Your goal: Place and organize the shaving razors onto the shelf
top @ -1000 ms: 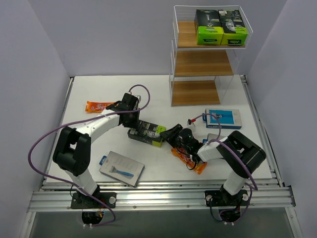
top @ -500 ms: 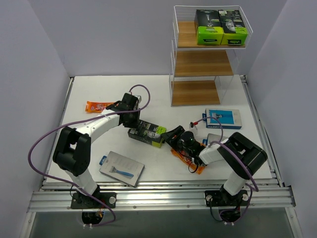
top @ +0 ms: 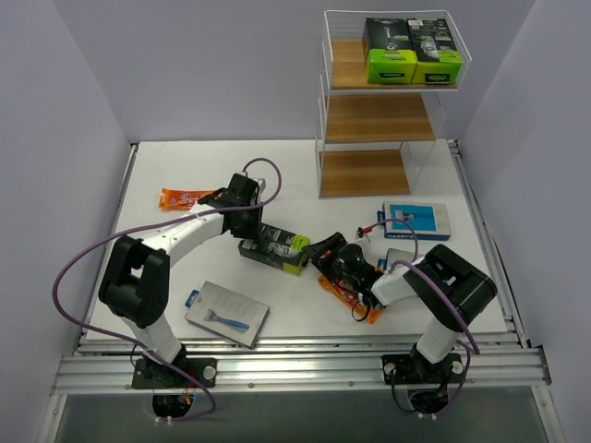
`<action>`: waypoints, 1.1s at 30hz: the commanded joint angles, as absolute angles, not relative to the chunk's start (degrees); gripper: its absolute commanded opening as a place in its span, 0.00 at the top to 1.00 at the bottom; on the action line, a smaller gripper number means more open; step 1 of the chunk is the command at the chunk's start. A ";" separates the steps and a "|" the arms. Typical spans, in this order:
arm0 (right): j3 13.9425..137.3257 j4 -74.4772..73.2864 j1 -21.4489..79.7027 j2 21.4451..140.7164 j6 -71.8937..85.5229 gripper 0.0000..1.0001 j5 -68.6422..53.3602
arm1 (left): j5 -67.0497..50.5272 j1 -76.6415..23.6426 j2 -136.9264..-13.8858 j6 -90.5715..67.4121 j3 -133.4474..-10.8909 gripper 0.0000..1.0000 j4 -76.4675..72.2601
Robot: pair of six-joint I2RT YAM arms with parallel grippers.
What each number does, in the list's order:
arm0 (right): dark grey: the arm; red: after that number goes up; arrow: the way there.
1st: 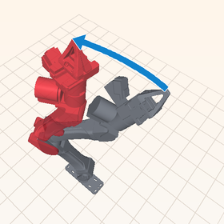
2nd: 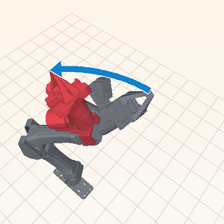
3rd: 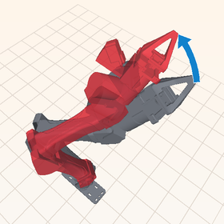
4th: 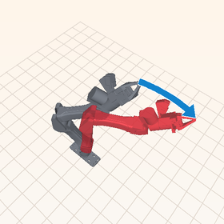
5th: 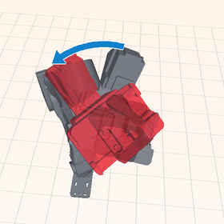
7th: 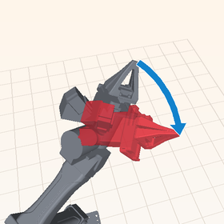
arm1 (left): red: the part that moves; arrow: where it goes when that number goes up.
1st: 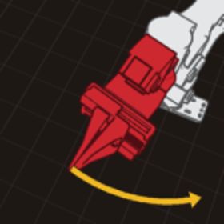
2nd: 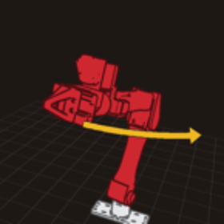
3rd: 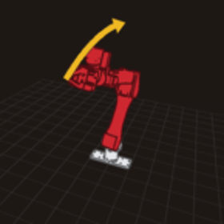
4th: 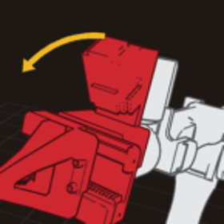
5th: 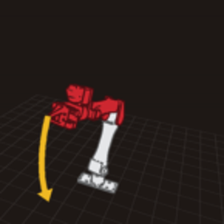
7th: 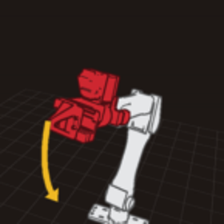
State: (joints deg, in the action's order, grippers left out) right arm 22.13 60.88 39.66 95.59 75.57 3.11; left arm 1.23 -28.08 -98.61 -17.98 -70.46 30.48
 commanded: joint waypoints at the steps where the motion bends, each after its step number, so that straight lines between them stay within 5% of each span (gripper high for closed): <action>1: 24.61 62.31 39.20 97.64 74.18 0.47 2.55 | 0.44 -28.39 -97.91 -18.19 -72.60 0.66 29.62; 12: 27.42 60.82 39.90 96.33 72.51 0.60 1.76 | 0.00 -28.57 -98.00 -18.11 -72.69 0.67 29.79; 15: 28.21 58.89 40.51 94.31 70.76 0.52 2.02 | 0.00 -28.56 -97.82 -18.19 -72.77 0.67 29.79; 20: 28.39 59.49 41.04 94.74 70.31 0.53 1.58 | 0.00 -28.65 -97.65 -18.19 -72.77 0.67 29.79; 33: 27.68 63.90 41.66 96.94 71.63 0.72 1.49 | -1.41 -29.00 -97.65 -18.19 -72.86 0.68 29.88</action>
State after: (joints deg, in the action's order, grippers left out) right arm 26.63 59.88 41.04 96.79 71.79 1.63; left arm 0.30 -28.69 -98.61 -17.98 -70.46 30.48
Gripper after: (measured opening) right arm 0.284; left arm 0.323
